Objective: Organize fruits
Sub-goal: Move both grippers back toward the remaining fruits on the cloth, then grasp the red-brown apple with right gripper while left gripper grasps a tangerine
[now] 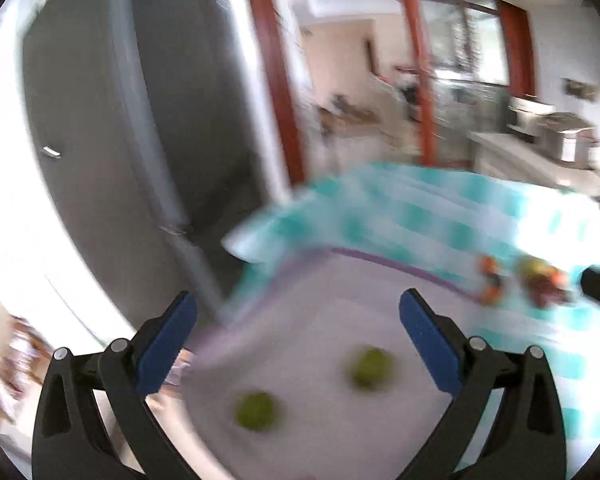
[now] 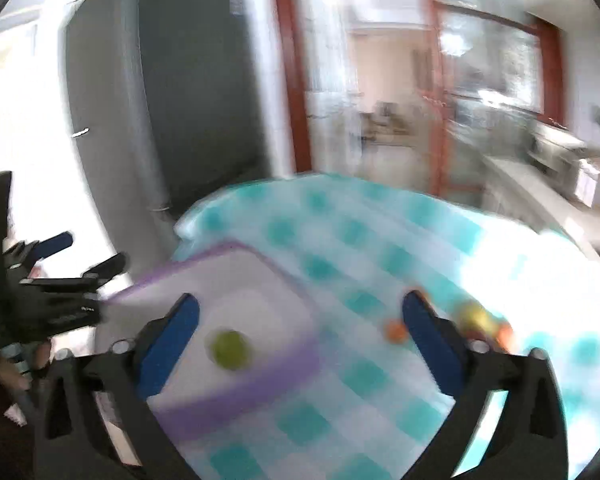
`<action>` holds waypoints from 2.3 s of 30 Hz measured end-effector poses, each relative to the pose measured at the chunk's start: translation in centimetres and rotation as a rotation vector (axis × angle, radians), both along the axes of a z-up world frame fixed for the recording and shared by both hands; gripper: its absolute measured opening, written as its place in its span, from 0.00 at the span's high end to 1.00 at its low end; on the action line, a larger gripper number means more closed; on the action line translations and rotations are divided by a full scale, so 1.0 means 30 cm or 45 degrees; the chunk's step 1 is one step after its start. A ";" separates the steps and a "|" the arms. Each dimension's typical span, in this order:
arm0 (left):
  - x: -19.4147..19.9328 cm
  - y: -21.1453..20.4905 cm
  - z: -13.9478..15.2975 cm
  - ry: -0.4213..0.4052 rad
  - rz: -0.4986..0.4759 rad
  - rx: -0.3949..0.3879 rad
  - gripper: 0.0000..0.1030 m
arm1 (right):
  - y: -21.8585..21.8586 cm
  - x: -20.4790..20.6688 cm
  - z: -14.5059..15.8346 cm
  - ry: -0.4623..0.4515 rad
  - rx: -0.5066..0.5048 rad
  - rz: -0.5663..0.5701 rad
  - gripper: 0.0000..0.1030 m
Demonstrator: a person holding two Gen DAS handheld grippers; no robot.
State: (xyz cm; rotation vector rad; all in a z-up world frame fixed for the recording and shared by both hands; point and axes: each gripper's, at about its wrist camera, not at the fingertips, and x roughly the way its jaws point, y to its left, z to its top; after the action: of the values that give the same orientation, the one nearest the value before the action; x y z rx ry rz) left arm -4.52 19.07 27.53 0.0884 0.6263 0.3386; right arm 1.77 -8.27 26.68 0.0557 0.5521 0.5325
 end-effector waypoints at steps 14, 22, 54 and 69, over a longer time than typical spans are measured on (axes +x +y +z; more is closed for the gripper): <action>0.310 -0.548 -0.559 0.534 -0.513 -0.189 0.02 | -0.312 0.065 -0.711 0.661 -0.148 -0.477 0.05; 0.581 -0.533 -0.706 0.367 -0.496 -0.034 0.02 | -0.242 0.341 -0.895 0.799 -0.076 -0.475 0.32; 0.940 -0.602 -0.936 0.479 -0.432 -0.020 0.23 | -0.491 0.314 -0.921 0.873 0.229 -0.668 0.42; 0.993 -0.526 -0.949 0.466 -0.460 -0.166 0.64 | -0.419 0.328 -0.921 0.804 0.157 -0.627 0.42</action>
State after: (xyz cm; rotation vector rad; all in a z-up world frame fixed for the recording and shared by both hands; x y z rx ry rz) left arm 25.28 3.30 -0.95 0.1379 0.9751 -0.0726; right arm 11.61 -20.84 -0.93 0.4772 1.0825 0.0523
